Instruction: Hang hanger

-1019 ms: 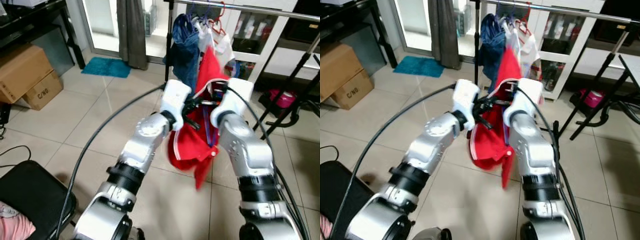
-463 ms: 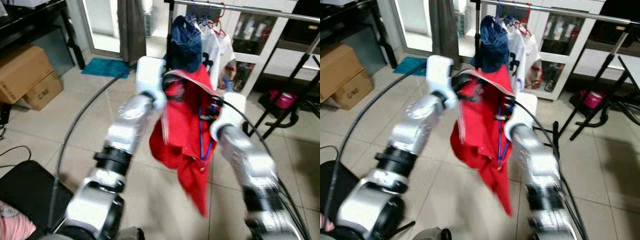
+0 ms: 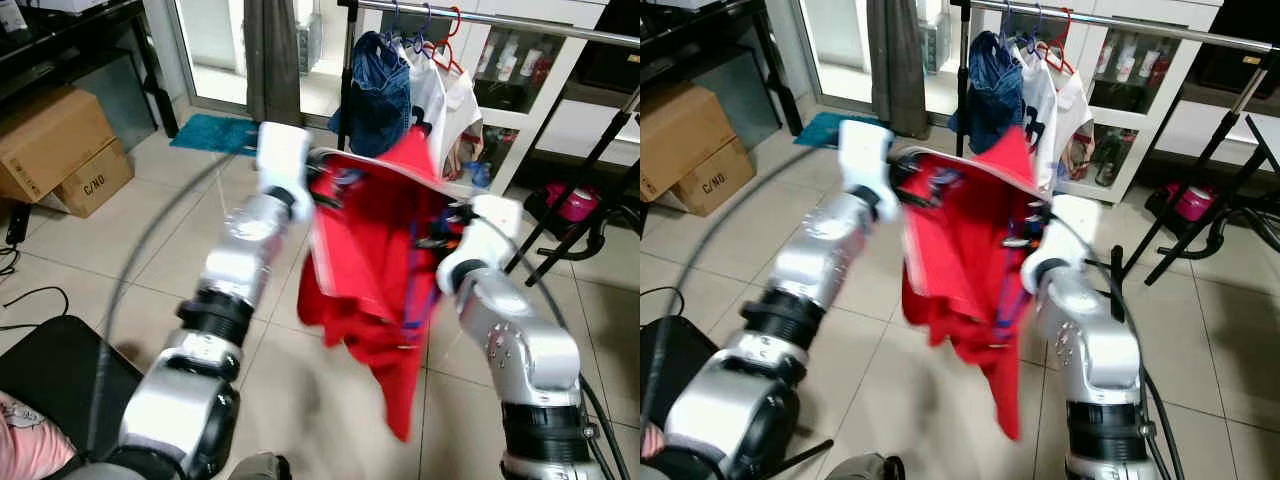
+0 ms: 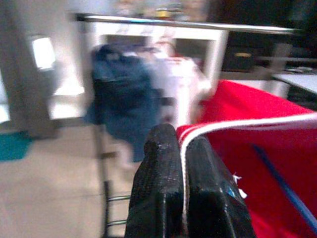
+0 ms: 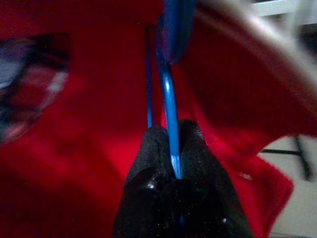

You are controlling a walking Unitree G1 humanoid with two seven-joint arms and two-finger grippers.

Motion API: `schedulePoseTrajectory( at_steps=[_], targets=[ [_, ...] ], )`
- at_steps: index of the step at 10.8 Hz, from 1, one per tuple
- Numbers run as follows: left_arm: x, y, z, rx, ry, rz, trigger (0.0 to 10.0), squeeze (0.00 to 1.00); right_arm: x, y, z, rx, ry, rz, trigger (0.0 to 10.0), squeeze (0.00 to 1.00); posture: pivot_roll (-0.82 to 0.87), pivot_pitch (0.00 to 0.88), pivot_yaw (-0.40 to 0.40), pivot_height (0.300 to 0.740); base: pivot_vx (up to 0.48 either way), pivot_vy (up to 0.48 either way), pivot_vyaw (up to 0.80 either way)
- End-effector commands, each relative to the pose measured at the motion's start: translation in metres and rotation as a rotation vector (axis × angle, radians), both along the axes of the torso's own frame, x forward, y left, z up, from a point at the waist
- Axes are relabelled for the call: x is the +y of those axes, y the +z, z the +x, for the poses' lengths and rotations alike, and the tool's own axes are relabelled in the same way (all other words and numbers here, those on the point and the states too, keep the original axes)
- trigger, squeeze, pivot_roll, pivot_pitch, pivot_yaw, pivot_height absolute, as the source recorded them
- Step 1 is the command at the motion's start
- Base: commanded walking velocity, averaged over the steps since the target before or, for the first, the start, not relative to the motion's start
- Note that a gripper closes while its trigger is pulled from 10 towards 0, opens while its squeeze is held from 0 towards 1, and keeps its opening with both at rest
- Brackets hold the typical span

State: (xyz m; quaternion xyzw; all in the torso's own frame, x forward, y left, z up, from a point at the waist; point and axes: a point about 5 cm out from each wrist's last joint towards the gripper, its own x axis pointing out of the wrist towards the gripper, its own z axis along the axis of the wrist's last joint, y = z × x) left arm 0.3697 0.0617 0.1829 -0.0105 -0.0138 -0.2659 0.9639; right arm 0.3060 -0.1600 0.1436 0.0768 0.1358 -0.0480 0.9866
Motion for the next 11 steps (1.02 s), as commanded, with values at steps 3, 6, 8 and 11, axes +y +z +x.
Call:
schedulePoseTrajectory(
  at_steps=[3,6,8,11],
  targets=[
    [-0.021,-0.018,-0.017,0.064,-0.131,0.029,0.0,0.0,-0.03,0.023,0.024,-0.119,-0.232,-0.052,10.0,0.0,0.0,0.0,0.012,0.74,0.0,0.0,0.0],
    [-0.04,-0.017,-0.03,0.091,-0.275,-0.014,0.0,0.0,-0.025,0.037,0.048,-0.176,-0.269,-0.032,10.0,0.0,0.0,0.0,0.0,0.74,0.0,0.0,0.0],
    [-0.047,-0.012,-0.035,0.111,-0.317,-0.08,0.0,0.0,-0.008,0.032,0.059,-0.142,-0.16,-0.001,10.0,0.0,0.0,0.0,-0.002,0.74,0.0,0.0,0.0],
    [-0.04,0.002,-0.03,0.08,-0.275,-0.142,0.0,0.0,0.016,-0.002,0.05,-0.005,0.056,-0.007,10.0,0.0,0.0,0.0,0.0,0.74,0.0,0.0,0.0]
  ],
)
